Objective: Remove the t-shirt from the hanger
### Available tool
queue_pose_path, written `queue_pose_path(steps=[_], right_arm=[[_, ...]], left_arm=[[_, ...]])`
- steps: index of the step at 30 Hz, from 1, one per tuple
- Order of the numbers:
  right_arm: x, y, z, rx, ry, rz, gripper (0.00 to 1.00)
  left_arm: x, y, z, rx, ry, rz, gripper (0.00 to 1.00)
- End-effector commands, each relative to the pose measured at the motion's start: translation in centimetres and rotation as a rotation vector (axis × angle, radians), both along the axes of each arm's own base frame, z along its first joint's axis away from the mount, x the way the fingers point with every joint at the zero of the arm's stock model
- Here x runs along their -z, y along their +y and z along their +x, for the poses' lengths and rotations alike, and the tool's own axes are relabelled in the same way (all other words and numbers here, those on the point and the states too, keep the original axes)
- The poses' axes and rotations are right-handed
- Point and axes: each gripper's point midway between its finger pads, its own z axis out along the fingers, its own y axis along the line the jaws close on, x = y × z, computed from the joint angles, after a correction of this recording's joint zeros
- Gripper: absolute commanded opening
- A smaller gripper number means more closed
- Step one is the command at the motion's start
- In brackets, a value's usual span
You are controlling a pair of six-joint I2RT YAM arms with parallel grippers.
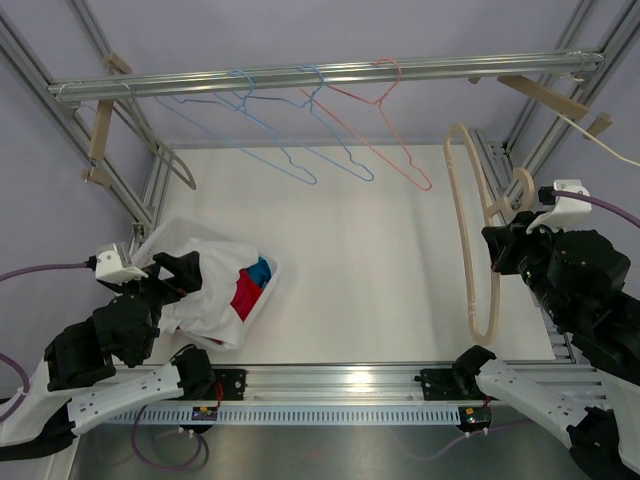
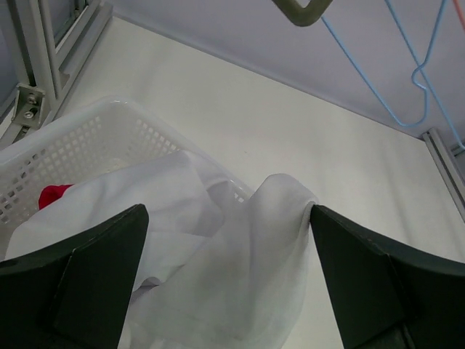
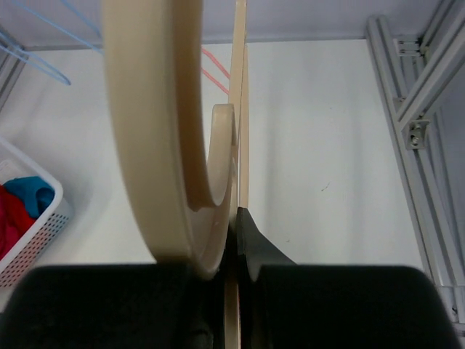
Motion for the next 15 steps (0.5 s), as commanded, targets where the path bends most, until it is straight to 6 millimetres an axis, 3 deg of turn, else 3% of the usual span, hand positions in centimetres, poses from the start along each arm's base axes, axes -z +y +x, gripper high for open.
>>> queue_pose_path(steps=[1, 5, 9, 10, 13, 15], right_arm=[[-1.3, -2.2, 1.4, 0.160, -0.056, -0.023, 0.00], [-0.9, -1.9, 2.7, 0.189, -0.044, -0.052, 0.00], [-0.2, -0.7, 3.8, 0.163, -0.019, -0.076, 0.00], [0.1, -0.4, 4.1, 0.157, -0.013, -0.085, 0.00], [0.1, 0.0, 4.4, 0.145, -0.015, -0.083, 0.00], [0.1, 0.0, 4.4, 0.146, -0.013, -0.087, 0.00]], left_arm=[[-0.1, 0.7, 0.3, -0.050, -0.017, 0.022, 0.99], [-0.4, -0.8, 0.4, 0.006, 0.023, 0.058, 0.99], [-2.2, -5.1, -1.7, 0.260, 0.059, -0.217, 0.99], [-3.8, -6.2, -1.8, 0.309, 0.018, -0.297, 0.99], [-6.2, -5.7, -2.6, 0.339, -0.020, -0.419, 0.99], [-7.6, -4.0, -3.1, 0.319, -0.056, -0.505, 0.99]])
